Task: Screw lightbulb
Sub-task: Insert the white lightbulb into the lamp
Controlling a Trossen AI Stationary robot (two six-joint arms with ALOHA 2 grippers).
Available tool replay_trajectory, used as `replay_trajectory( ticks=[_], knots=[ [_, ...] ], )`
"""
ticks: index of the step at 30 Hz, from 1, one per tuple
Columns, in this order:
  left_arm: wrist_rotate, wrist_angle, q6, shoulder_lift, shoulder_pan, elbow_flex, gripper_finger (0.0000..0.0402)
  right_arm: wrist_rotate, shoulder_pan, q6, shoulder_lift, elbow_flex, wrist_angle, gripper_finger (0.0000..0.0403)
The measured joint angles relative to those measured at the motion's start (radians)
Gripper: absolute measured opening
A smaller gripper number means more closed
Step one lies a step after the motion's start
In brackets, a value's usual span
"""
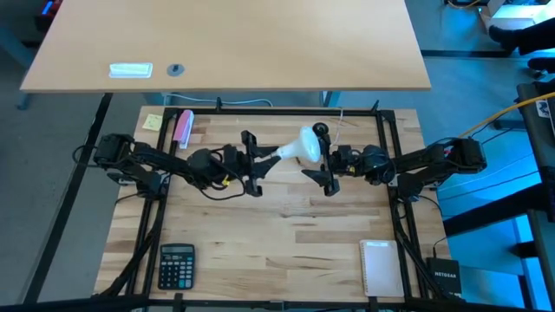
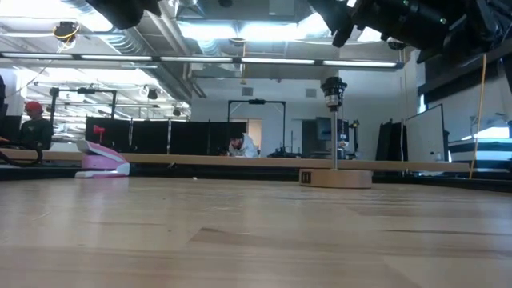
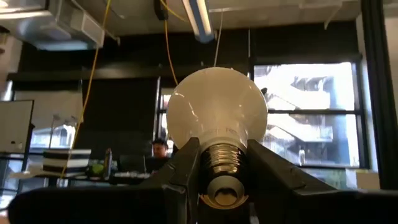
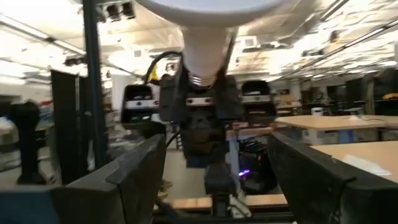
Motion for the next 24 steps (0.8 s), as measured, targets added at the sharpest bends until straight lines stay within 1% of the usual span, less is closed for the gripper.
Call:
replay_trajectory(
  ticks=[2, 4, 9, 16, 21, 24],
  knots=[
    [0.000, -0.008, -0.005, 0.001, 0.009, 0.007, 0.0091, 0.031, 0.000, -0.003, 0.012, 0.036, 0.002, 0.0285],
    [0.000, -0.019, -0.009, 0.013, 0.016, 0.020, 0.0091, 0.033, 0.000, -0.007, 0.035, 0.083, 0.001, 0.0285],
    [0.000, -0.042, -0.005, 0.040, 0.024, 0.060, 0.0093, -0.027, 0.000, -0.006, 0.105, 0.209, 0.011, 0.0285],
    [0.006, -0.036, 0.048, 0.034, 0.001, 0.061, 0.0094, -0.022, -0.009, -0.006, 0.108, 0.227, 0.126, 0.0285],
    [0.010, -0.055, 0.043, 0.033, 0.004, 0.063, 0.0093, -0.022, -0.006, -0.008, 0.109, 0.277, 0.037, 0.0285],
    [0.011, -0.073, 0.042, 0.031, 0.003, 0.066, 0.0093, -0.056, -0.007, -0.023, 0.109, 0.296, 0.030, 0.0282]
  ],
)
